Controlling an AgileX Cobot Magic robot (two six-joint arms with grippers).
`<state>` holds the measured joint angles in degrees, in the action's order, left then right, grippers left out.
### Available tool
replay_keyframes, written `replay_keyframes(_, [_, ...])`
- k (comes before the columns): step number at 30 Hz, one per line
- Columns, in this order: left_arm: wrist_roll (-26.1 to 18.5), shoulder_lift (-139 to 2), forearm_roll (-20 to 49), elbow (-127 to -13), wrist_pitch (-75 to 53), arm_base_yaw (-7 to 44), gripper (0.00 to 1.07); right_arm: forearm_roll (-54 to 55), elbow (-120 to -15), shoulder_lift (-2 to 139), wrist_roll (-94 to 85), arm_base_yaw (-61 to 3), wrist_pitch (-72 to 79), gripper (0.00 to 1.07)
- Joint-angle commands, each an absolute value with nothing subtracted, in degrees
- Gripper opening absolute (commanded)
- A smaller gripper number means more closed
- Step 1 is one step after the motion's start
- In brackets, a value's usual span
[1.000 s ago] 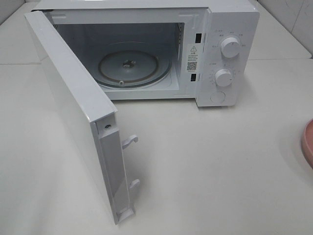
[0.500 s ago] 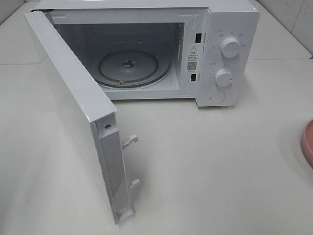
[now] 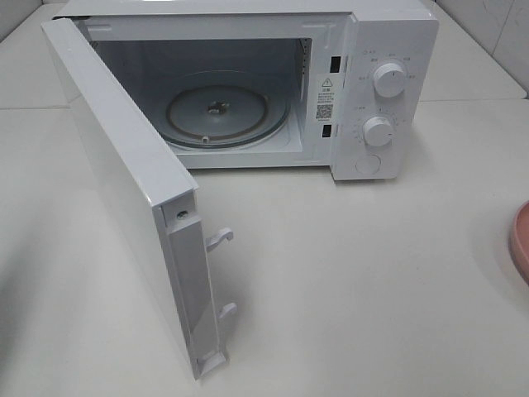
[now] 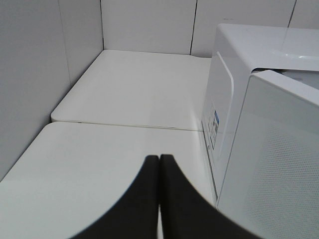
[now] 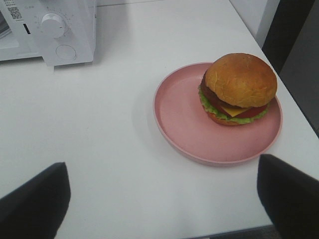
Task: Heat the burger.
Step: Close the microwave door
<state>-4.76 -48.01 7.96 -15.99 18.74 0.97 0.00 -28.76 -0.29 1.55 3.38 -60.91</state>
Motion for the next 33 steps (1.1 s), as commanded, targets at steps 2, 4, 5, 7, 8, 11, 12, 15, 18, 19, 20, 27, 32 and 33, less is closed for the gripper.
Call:
replay_keyframes(2, [-3.6,-51.3,7.5,-15.8,22.7,1.2,0.00,-0.3,-28.6,-1.5,1.7,3.3,-60.4,0.98])
replay_keyframes(4, [-1.8,-54.7,5.2,-15.8,25.0,1.2,0.00,-0.3,-28.6,-1.5,1.7,3.3,-60.4,0.98])
replay_keyframes(5, [-1.8,-54.7,5.2,-15.8,25.0,1.2,0.00,-0.3,-28.6,-1.5,1.7,3.3,-60.4,0.98])
replay_keyframes(7, [0.8,-56.6,2.8,-15.8,26.9,1.2,0.00,-0.3,-28.6,-1.5,1.7,3.3,-60.4,0.98])
replay_keyframes(8, [3.7,-59.0,-0.5,-15.8,29.2,1.2,0.00,-0.3,-28.6,-1.5,1.7,3.3,-60.4,0.98])
replay_keyframes(11, [8.1,-62.9,-6.7,-15.8,33.0,1.2,0.00,-0.3,-28.6,-1.5,1.7,3.3,-60.4,0.98])
replay_keyframes(12, [9.8,-64.1,-8.9,-15.8,34.2,1.2,0.00,-0.3,-28.6,-1.5,1.7,3.3,-60.4,0.98])
replay_keyframes(15, [13.9,-68.8,-16.3,-15.8,40.1,1.2,0.00,-0.3,-28.6,-1.5,1.7,3.3,-60.4,0.98])
replay_keyframes(18, [15.4,-71.7,-20.3,-15.8,44.2,1.2,0.00,-0.3,-28.6,-1.5,1.7,3.3,-60.4,0.98])
replay_keyframes(19, [15.9,-75.1,-22.6,-15.8,48.8,1.2,0.00,-0.3,-28.6,-1.5,1.7,3.3,-60.4,0.98])
replay_keyframes(20, [15.9,-76.4,-23.2,-15.8,50.8,1.2,0.00,-0.3,-28.6,-1.5,1.7,3.3,-60.4,0.98])
replay_keyframes(27, [15.9,-83.9,-25.9,-15.8,61.8,1.2,0.00,-0.3,-28.6,-1.5,1.7,3.3,-60.4,0.98])
replay_keyframes(32, [14.6,-88.8,-27.9,-15.9,69.8,1.2,0.00,-0.3,-28.6,-1.5,1.7,3.3,-60.4,0.98])
replay_keyframes(33, [14.6,-88.8,-27.9,-15.9,69.8,1.2,0.00,-0.3,-28.6,-1.5,1.7,3.3,-60.4,0.98])
